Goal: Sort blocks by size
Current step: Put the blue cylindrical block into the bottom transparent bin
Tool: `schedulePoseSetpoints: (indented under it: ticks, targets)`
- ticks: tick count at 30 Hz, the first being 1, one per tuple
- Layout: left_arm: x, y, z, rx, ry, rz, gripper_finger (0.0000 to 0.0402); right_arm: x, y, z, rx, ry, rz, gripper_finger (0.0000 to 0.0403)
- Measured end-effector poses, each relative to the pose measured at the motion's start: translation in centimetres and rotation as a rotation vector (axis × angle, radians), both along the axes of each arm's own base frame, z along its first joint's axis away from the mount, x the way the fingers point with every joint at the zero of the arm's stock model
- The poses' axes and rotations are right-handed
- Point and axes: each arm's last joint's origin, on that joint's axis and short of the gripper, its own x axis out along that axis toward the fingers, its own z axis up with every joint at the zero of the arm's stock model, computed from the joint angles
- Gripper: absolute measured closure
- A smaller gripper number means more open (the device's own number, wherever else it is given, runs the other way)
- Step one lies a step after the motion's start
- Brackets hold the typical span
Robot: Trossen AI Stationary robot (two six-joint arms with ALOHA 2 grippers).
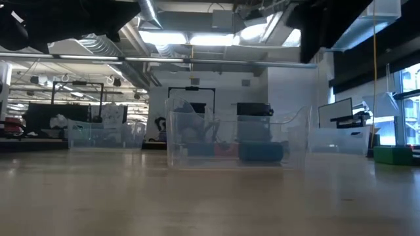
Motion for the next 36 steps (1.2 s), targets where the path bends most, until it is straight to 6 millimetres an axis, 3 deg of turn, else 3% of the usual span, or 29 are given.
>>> schedulePoseSetpoints:
  ticks: [10, 22, 28, 36]
  targets:
    - [0.0, 0.0, 0.0, -0.130, -0.006, -0.041, 0.0377, -4.1, 4.7, -0.1, 0.008, 0.060, -0.219, 0.0159]
    - [0.1, 0.0, -0.2, -0.172, 0.010, -0.050, 0.0377, -10.9, 9.0, -0.4, -0.070, 0.209, -0.337, 0.0159]
    - [0.1, 0.0, -0.2, -0.176, 0.009, -0.051, 0.0377, -13.4, 10.5, -2.0, -0.073, 0.269, -0.322, 0.0159]
    - [0.1, 0.0, -0.2, -0.176, 0.009, -0.052, 0.0377, -16.8, 11.2, -5.8, -0.082, 0.469, -0.259, 0.0159]
